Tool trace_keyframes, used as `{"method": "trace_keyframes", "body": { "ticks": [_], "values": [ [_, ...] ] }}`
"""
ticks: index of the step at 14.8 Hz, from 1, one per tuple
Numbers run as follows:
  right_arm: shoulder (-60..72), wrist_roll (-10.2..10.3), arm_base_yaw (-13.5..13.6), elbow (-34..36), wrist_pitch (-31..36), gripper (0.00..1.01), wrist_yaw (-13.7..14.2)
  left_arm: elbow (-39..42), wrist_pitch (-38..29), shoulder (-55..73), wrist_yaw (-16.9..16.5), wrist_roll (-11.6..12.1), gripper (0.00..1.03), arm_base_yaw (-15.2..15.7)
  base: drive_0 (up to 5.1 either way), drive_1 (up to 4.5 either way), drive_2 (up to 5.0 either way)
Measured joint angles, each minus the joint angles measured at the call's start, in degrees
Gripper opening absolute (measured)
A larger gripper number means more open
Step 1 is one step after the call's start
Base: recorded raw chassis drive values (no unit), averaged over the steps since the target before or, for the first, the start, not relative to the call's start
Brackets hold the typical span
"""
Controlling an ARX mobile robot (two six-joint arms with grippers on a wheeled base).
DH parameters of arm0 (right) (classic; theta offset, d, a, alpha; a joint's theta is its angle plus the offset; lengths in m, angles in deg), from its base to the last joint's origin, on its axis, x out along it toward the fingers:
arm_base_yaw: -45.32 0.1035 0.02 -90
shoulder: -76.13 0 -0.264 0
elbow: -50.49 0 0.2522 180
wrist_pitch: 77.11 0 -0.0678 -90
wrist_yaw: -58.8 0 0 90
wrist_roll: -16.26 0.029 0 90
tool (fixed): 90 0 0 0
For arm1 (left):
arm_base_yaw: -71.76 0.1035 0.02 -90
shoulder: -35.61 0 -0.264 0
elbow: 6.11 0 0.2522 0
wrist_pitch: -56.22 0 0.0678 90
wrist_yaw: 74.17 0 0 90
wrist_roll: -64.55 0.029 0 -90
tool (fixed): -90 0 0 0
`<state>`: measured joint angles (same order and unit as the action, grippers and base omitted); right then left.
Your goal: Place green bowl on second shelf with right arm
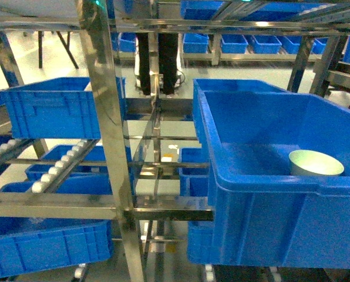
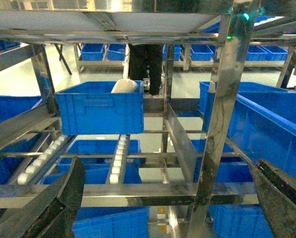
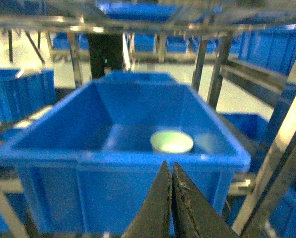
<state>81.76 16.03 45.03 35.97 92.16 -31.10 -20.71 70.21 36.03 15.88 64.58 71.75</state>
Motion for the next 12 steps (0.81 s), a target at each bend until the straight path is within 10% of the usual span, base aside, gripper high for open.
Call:
{"method": "trace_keyframes", "body": {
  "ticks": [5,12],
  "values": [
    [-5.4,0.2,0.0,0.0,-3.3,0.05,0.0,0.0,0.0,0.0,0.0,0.0,0.98,0.0,0.0,0.00,0.0],
    [-5.4,0.2,0.0,0.0,-3.3,0.88,0.0,0.0,0.0,0.0,0.0,0.0,0.98,0.0,0.0,0.00,0.0]
  ]
}}
